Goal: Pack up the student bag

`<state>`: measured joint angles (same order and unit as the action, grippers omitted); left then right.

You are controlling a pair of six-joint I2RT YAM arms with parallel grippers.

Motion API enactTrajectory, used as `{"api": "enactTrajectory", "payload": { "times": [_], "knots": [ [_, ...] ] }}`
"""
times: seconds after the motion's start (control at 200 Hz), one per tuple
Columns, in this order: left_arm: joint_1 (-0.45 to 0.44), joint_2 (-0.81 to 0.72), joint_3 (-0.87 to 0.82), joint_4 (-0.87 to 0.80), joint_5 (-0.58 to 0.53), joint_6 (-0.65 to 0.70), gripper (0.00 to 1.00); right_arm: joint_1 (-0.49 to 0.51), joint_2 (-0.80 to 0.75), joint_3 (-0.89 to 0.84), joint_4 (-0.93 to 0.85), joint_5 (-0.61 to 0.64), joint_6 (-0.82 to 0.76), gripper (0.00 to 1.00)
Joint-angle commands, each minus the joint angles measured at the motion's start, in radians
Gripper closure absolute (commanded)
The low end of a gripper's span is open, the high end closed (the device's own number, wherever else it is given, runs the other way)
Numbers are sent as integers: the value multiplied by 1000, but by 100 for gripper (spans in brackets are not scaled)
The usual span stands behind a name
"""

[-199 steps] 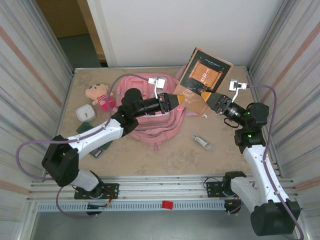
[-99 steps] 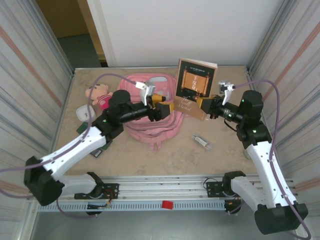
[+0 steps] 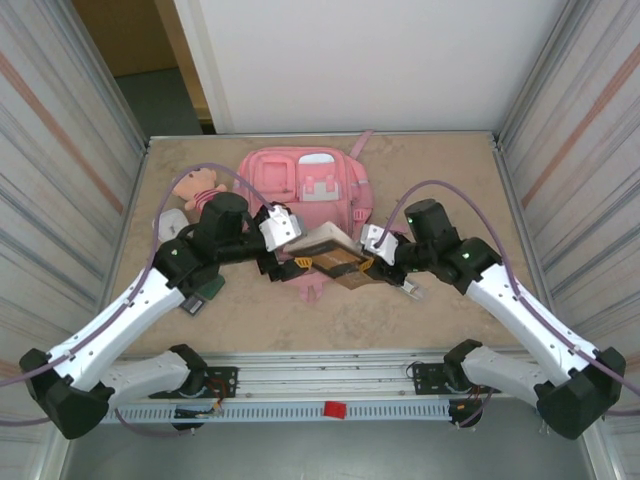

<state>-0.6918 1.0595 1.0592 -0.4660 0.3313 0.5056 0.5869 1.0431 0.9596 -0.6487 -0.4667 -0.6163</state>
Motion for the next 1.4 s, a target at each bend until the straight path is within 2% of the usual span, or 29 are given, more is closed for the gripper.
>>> {"api": "enactTrajectory", "payload": {
  "times": [0.0,0.07,0.125,0.256,0.326,0.366,0.401,0.501,0.556,0.696,0.752,0.832,0.967,1.112,1.193,1.303,1.328,1.358,1.398],
  "knots": [
    [5,29,1,-41,40,85,5,14,16,61,5,-11,-137,100],
    [5,49,2,-40,81,90,9,14,27,78,3,-34,-148,100],
    [5,65,5,-41,135,91,16,14,35,91,6,-51,-150,100],
    [7,86,10,-37,219,81,51,6,41,101,43,-84,-130,100],
    [21,81,5,-30,261,74,61,-11,38,101,76,-113,-105,98],
    [40,73,0,-19,304,56,66,-32,31,95,105,-130,-73,94],
    [63,63,-7,-3,350,36,72,-56,21,86,131,-151,-33,85],
    [147,18,-53,113,493,-73,88,-175,-17,37,244,-262,122,53],
    [190,-8,-90,214,570,-154,91,-256,-42,-4,324,-344,249,39],
    [259,-57,-170,465,665,-353,92,-457,-93,-117,541,-512,618,15],
    [270,-60,-174,516,680,-403,92,-505,-100,-155,624,-578,739,10],
    [275,-52,-172,571,686,-471,91,-521,-99,-198,724,-656,854,5],
    [275,-7,-176,759,690,-661,91,-474,-72,-215,826,-741,941,2],
    [273,60,-173,912,721,-794,91,-392,-45,-201,940,-753,980,8],
    [270,84,-173,951,733,-832,91,-371,-23,-193,1031,-754,1025,21],
    [269,94,-177,953,737,-837,86,-372,-26,-196,1144,-733,1087,57],
    [269,93,-177,943,734,-831,83,-376,-29,-199,1160,-729,1092,72],
    [269,89,-177,926,725,-818,75,-382,-31,-196,1164,-720,1093,100],
    [268,79,-177,885,706,-787,62,-399,-33,-196,1162,-699,1108,100]
  ]
}}
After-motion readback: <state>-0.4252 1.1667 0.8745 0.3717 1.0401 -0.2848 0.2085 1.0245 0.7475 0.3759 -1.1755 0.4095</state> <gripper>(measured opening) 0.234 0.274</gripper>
